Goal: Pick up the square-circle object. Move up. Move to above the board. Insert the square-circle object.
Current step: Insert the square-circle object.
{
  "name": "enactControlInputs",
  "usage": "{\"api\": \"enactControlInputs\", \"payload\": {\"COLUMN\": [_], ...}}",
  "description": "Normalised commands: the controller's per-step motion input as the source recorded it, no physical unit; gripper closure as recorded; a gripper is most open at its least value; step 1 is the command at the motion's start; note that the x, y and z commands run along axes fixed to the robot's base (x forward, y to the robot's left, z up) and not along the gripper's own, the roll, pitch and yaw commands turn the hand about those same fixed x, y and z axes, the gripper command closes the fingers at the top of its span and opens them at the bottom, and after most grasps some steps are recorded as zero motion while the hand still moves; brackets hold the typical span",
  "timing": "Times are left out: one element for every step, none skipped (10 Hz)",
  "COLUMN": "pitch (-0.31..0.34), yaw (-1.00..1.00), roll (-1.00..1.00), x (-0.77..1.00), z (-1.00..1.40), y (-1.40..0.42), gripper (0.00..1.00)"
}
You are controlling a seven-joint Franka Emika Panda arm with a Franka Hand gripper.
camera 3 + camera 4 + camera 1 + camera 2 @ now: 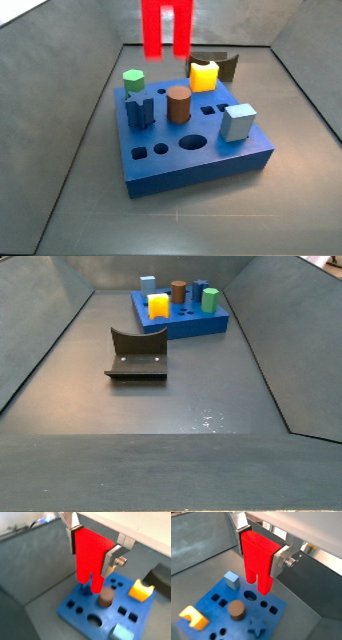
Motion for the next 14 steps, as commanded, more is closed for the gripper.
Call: {"api": "enactControlInputs", "payload": {"pitch": [-0.019, -0.016, -0.013, -0.03, 0.0, 0.0, 0.0, -0.063, -0.03, 0.0, -0.089, -0.183, -0.036, -0.019], "yaw": [0.52, 0.55, 0.55, 0.56, 0.0, 0.07, 0.15, 0.14, 0.09, 0.01, 0.07, 0.16, 0.1, 0.01], "roll": [0.0, 0.0, 0.0, 0.0, 0.0, 0.13, 0.19, 0.17, 0.0, 0.0, 0.0, 0.12, -0.02, 0.0], "x": [0.28, 0.27, 0.27, 0.38, 0.03, 0.0, -0.03, -0.23, -0.07, 0.0, -0.02, -0.24, 0.0, -0.01], "z": [-1.0, -1.0, -1.0, -0.7, -0.09, -0.24, -0.33, -0.44, -0.1, 0.0, -0.26, -0.65, -0.04, 0.0], "y": [-0.48, -0.44, -0.42, -0.32, -0.16, 0.01, 0.35, 0.45, 0.17, 0.0, -0.09, -0.13, 0.0, 0.0], "gripper": [1.0, 1.0, 1.0, 1.0, 1.0, 1.0, 1.0, 1.0, 1.0, 1.0, 1.0, 1.0, 1.0, 1.0]}}
